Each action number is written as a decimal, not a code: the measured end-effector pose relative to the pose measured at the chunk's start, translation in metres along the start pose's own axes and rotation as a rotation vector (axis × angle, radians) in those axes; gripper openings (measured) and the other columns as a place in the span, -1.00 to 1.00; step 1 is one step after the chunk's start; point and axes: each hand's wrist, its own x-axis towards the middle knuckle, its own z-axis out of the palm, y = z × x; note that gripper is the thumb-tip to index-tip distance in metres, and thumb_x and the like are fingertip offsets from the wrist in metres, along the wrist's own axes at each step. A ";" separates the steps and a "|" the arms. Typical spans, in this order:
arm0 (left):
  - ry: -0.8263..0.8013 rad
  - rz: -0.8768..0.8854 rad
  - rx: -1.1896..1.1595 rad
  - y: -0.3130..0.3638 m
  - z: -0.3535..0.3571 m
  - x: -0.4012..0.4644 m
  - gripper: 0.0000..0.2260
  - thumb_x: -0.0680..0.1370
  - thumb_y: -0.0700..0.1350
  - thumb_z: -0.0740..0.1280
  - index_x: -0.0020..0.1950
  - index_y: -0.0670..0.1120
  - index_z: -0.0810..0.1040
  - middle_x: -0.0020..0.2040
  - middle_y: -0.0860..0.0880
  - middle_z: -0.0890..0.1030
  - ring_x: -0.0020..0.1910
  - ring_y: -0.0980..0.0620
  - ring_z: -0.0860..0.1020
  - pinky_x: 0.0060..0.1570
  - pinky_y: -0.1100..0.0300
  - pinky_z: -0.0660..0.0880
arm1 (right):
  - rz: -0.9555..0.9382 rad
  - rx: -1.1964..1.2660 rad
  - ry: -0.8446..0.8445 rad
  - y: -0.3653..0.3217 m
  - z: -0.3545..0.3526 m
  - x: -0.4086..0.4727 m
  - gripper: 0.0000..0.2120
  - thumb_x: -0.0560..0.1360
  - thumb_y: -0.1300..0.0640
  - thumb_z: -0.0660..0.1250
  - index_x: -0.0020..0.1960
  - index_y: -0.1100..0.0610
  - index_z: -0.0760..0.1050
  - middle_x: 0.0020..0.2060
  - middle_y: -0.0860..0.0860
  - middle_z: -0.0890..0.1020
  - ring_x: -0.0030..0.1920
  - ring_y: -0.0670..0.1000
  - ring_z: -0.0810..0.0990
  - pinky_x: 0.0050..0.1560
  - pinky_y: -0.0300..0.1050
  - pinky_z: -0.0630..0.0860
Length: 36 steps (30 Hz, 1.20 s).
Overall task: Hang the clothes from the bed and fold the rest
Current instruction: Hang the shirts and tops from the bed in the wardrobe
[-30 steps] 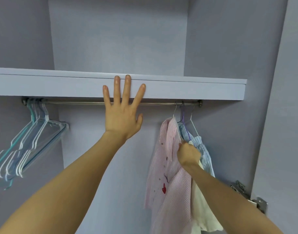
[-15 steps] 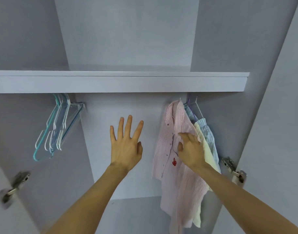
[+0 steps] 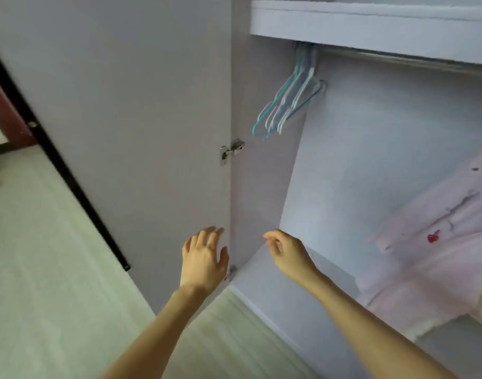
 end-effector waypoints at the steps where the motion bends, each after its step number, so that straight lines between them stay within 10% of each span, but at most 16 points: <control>1: 0.017 -0.093 0.011 -0.021 -0.007 -0.024 -0.61 0.56 -0.08 0.24 0.39 -0.07 0.38 0.37 -0.04 0.40 0.34 -0.06 0.35 0.33 0.09 0.15 | -0.035 0.004 -0.081 -0.008 0.023 -0.004 -0.76 0.56 0.21 0.17 0.16 0.12 0.52 0.02 0.03 0.64 0.04 0.05 0.58 0.09 -0.09 0.47; 8: 0.214 -0.688 0.112 -0.128 -0.086 -0.216 -0.63 0.56 -0.13 0.23 0.37 -0.09 0.40 0.33 -0.04 0.46 0.31 -0.07 0.40 0.29 0.11 0.21 | -0.294 -0.012 -0.699 -0.098 0.186 -0.071 -0.74 0.57 0.20 0.13 0.18 0.15 0.51 0.03 0.07 0.63 0.04 0.08 0.58 0.02 -0.15 0.44; 22: 0.593 -1.525 0.157 -0.237 -0.210 -0.543 -0.65 0.52 -0.24 0.25 0.31 -0.19 0.46 0.20 -0.19 0.50 0.18 -0.17 0.47 0.15 0.03 0.39 | -0.709 -0.136 -1.314 -0.299 0.430 -0.279 -0.74 0.58 0.23 0.11 0.17 0.15 0.50 0.02 0.06 0.62 -0.03 -0.02 0.57 -0.06 -0.26 0.39; 31: 0.497 -1.796 0.195 -0.427 -0.274 -0.690 -0.53 0.57 -0.15 0.16 0.48 -0.09 0.19 0.44 -0.16 0.26 0.38 -0.17 0.24 0.25 -0.06 0.30 | -0.780 -0.196 -1.399 -0.392 0.611 -0.369 -0.74 0.58 0.14 0.07 0.16 0.01 0.47 -0.05 -0.08 0.53 -0.10 -0.02 0.53 -0.08 -0.19 0.44; 36: 0.040 -1.931 0.210 -0.501 -0.282 -0.765 -0.36 0.54 0.17 0.22 0.52 0.14 -0.03 0.55 -0.06 -0.05 0.51 -0.17 -0.08 0.38 -0.22 0.09 | -0.855 -0.228 -1.407 -0.417 0.684 -0.409 -0.73 0.58 0.12 0.07 0.17 -0.01 0.47 0.03 -0.01 0.59 -0.05 0.00 0.54 -0.03 -0.12 0.48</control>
